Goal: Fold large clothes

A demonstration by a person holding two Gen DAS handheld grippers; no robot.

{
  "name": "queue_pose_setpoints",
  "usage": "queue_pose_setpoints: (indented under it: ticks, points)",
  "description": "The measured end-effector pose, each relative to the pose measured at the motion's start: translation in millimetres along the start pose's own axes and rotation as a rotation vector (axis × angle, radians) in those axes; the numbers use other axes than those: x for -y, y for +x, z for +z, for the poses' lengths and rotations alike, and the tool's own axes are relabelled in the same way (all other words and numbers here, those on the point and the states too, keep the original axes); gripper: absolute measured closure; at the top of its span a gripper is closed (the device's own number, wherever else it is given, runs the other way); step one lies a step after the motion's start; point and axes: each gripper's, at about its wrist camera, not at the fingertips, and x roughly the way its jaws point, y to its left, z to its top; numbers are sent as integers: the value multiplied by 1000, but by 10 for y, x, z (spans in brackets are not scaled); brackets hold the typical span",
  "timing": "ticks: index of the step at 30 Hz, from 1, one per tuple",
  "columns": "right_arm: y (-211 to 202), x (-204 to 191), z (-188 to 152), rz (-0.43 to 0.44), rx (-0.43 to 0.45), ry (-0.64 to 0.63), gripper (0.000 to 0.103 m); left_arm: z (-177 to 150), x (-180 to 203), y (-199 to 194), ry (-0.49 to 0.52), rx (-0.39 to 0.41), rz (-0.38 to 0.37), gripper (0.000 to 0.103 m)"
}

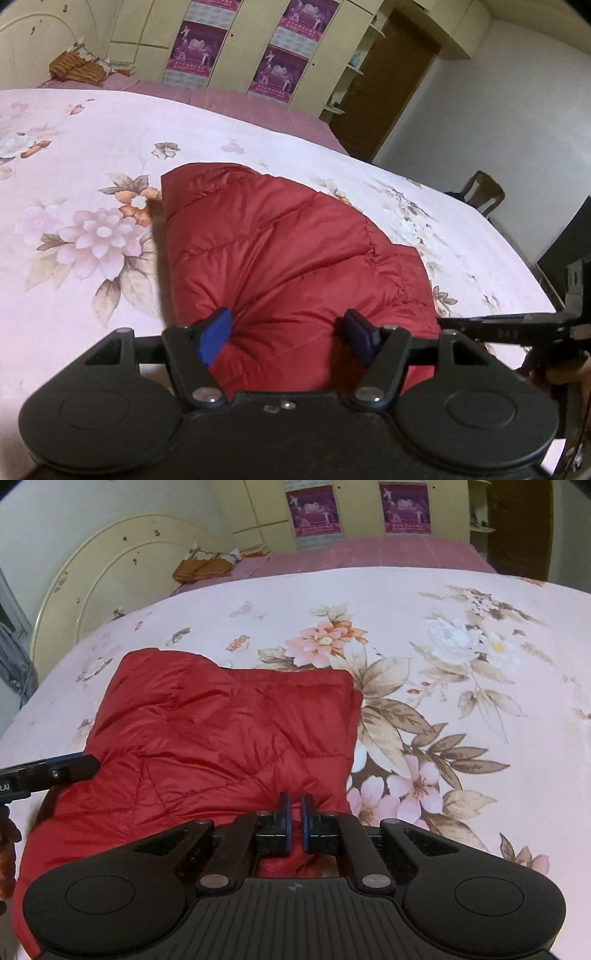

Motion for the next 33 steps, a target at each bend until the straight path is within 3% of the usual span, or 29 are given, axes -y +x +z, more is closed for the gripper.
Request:
queue_pose_setpoints:
  ticks: [2,4,8,12,15,21,23,27,33]
  points:
    - [-182,-31,24,-5,23,3,98,6,88,-190,26,19,-10,38]
    - [-532,-111,23,68,88,-11,98,-81,201,-407,39,36,-37,38]
    - [-881,-349,-122,178,113,-85,98,-356,475,-582,107,22,-47,38]
    - [-730,-428,-368,110,36,-185,98,-627,566,-599,163,12,32,37]
    - [-599,-342,-513,44,-8,-191,98,-717,541,-626,165,-8,90,36]
    - [-1170,-481,-656,160,113,-214,98,-867,627,-911,129,12,102,38]
    - [-1219,-559,-740,196,111,-234,98,-972,671,-889,110,11,127,38]
    - [-888,-584,-912,104,15,-264,98,-1101,697,-777,75,21,191,36]
    - [-935,-475,-918,120,23,-185,98,-1099,793,-852,81,33,238,39]
